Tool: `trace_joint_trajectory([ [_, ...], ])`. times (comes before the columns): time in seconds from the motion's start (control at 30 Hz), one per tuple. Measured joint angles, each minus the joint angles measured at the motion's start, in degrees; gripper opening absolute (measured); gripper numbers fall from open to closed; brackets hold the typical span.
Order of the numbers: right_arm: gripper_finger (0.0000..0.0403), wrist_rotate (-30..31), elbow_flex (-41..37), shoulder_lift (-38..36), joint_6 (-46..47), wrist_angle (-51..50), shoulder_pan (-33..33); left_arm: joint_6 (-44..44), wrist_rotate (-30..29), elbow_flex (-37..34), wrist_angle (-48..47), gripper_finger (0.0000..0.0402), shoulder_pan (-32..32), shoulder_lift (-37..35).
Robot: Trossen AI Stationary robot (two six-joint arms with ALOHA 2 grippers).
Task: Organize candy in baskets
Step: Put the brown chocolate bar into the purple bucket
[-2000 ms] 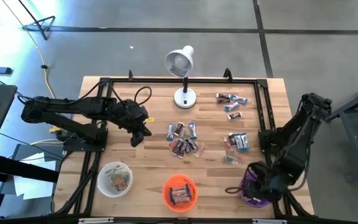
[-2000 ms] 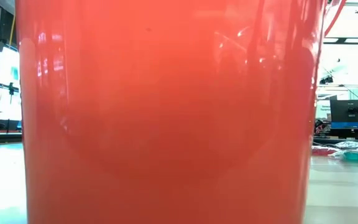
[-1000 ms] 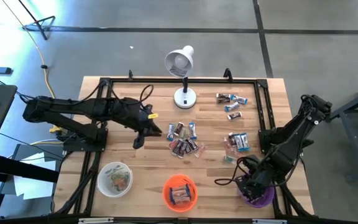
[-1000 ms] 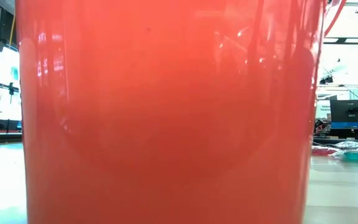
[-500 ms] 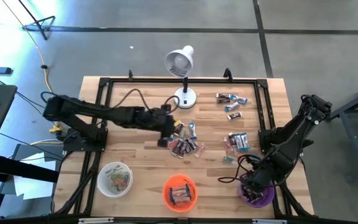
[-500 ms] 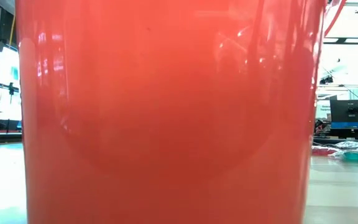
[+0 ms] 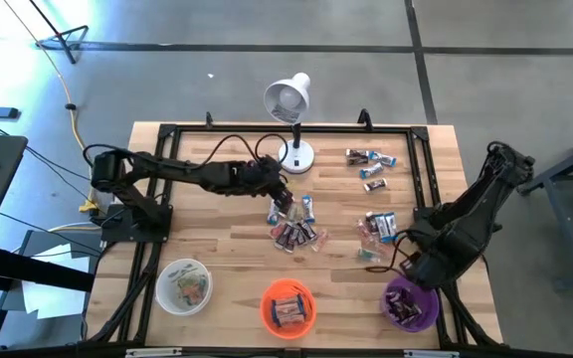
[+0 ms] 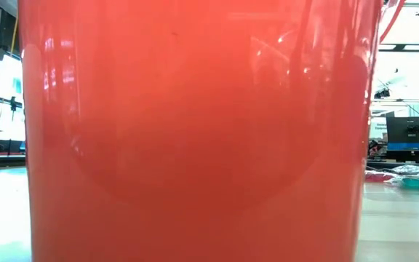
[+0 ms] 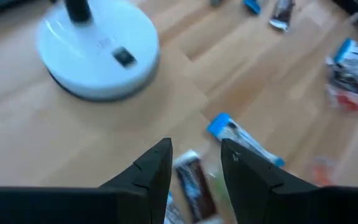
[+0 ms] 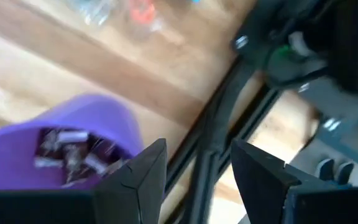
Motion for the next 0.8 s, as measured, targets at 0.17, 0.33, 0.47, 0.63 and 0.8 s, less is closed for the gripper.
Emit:
trace_joint_trajectory([
  [0.17,0.0172,5.80,-0.02,-3.08,-0.18,-0.67,0.00,-5.52,3.48,0.00,-2.06,0.0127,0.04,0.00],
  [0.33,0.0172,10.79,-0.04,-4.97,-1.42,-0.93,0.00,-8.26,3.54,0.05,-3.39,0.0127,-0.88,0.84],
  [0.47,0.0172,13.75,-0.04,-6.10,-1.91,-0.93,0.00,-8.32,3.85,0.08,-2.76,0.0127,-1.65,2.62],
  [0.63,0.0172,14.65,-0.04,-6.85,-2.33,-0.94,0.00,-8.32,4.63,0.07,-1.00,0.0127,-2.05,6.16],
  [0.8,0.0172,14.65,-0.04,-6.86,-2.79,-0.94,0.00,-8.34,5.21,0.04,1.76,0.0127,-2.03,9.52],
])
